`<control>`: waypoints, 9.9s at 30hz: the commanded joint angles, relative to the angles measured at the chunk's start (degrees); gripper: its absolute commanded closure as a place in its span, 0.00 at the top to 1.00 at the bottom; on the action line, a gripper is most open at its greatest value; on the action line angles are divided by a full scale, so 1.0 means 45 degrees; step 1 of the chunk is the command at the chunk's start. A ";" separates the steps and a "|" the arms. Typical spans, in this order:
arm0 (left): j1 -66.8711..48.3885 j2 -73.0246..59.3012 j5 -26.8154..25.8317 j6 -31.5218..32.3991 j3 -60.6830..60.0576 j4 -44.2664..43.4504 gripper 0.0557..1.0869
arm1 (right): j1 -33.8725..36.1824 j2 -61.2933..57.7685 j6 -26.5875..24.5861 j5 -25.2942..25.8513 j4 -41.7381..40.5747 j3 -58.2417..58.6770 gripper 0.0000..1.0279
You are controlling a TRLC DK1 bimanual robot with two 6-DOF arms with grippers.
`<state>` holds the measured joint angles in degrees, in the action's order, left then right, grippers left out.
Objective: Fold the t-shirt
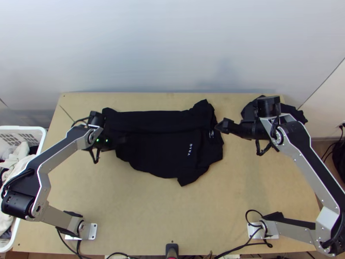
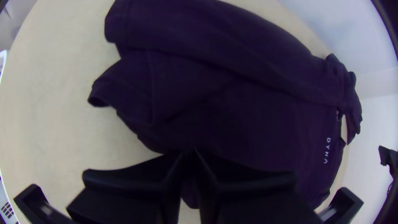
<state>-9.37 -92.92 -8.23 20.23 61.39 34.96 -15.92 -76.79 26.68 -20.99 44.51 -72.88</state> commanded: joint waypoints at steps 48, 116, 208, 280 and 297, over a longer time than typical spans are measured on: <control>-0.1200 -0.3842 0.1184 -0.0530 0.7218 0.4399 0.94 | 0.0101 -0.0767 -0.0147 0.0075 -0.0302 0.0786 0.96; 0.1749 0.4009 0.1419 -0.1878 -0.0399 0.3872 0.04 | -0.3805 -0.0532 -0.1338 -0.0042 -0.0497 0.4536 0.96; 0.3937 -0.3276 -0.2038 -0.0941 0.4640 0.0376 0.54 | 0.0531 -1.1255 0.0830 -0.1624 -0.0575 -0.7515 0.69; 0.0382 0.0669 -0.1492 -0.1487 0.5402 0.2407 0.04 | -0.3376 -1.1470 -0.0381 -0.2952 -0.1181 -0.6070 0.96; -0.1766 -0.1206 -0.1960 -0.0472 0.8878 0.2778 0.04 | -0.1911 -0.8521 0.0244 -0.3831 -0.1122 -0.5679 0.96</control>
<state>-12.99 -94.48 -16.69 17.43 95.92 46.92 -28.95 -122.67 25.98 -35.46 39.40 -97.10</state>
